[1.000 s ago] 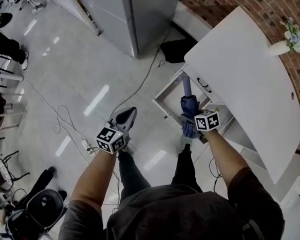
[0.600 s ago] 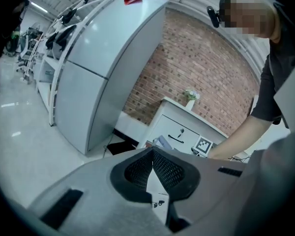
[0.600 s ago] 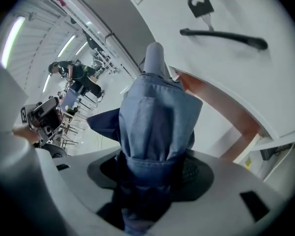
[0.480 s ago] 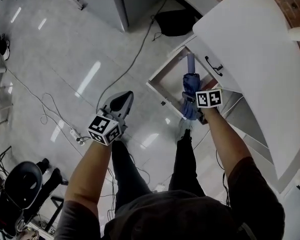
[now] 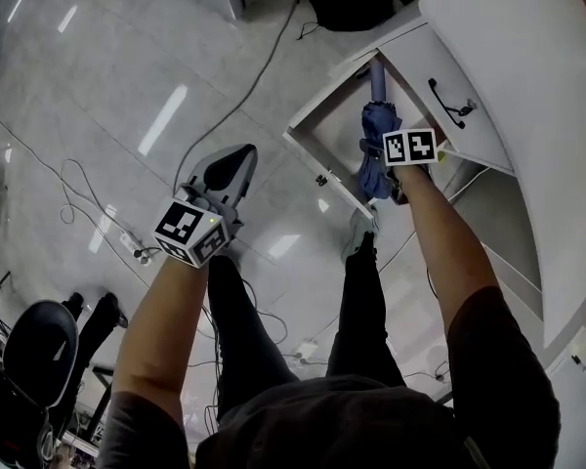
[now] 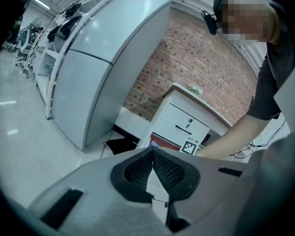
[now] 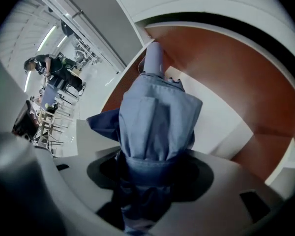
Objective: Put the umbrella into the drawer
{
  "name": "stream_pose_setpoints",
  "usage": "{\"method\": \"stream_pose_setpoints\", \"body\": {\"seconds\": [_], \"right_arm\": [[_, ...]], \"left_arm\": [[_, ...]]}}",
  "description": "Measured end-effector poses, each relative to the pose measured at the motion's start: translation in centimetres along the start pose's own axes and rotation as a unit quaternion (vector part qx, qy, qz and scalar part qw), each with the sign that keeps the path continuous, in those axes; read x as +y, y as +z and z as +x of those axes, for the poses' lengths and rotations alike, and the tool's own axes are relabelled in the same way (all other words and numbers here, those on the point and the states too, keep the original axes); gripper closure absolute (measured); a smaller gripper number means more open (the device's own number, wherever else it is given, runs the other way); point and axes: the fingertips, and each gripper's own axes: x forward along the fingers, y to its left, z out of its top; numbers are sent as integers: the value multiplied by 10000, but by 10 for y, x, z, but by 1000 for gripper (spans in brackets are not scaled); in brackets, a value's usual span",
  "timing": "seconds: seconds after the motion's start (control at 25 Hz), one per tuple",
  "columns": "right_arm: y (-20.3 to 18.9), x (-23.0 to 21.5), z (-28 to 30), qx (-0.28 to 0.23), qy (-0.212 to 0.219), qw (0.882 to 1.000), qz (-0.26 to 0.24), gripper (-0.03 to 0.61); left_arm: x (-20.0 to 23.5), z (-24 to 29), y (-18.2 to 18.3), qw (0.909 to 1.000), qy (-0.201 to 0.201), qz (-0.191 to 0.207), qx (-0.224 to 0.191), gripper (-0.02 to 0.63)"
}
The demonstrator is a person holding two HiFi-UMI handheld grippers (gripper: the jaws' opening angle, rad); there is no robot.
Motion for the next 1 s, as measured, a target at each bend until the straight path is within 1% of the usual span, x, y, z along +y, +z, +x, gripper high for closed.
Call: {"method": "stream_pose_setpoints", "body": {"seconds": [0.16,0.32,0.56,0.72,0.76,0.84,1.0], "right_arm": [[11,-12,19,11,-181,9997,176,328],[4,-20,37,112,-350,9991,187,327],[-6,-24,55,150,-579,9978,276,317],[-6,-37,61,92,-750,9967,299,286],[-4,-38,60,61,-768,9965,315,250],[-1,-37,54,-12,-769,9964,350,225],[3,-32,35,-180,-733,9965,364,215]], "left_arm": [[8,6,-12,10000,-22,-41,45,614],[10,7,-26,9999,-45,-51,81,614],[18,7,-36,9998,-71,-108,155,614],[20,11,-43,9996,-62,-130,230,614],[20,10,-43,9996,-75,-122,236,614],[19,9,-40,9996,-94,-103,231,614],[13,6,-29,9997,-97,-112,207,614]]}}
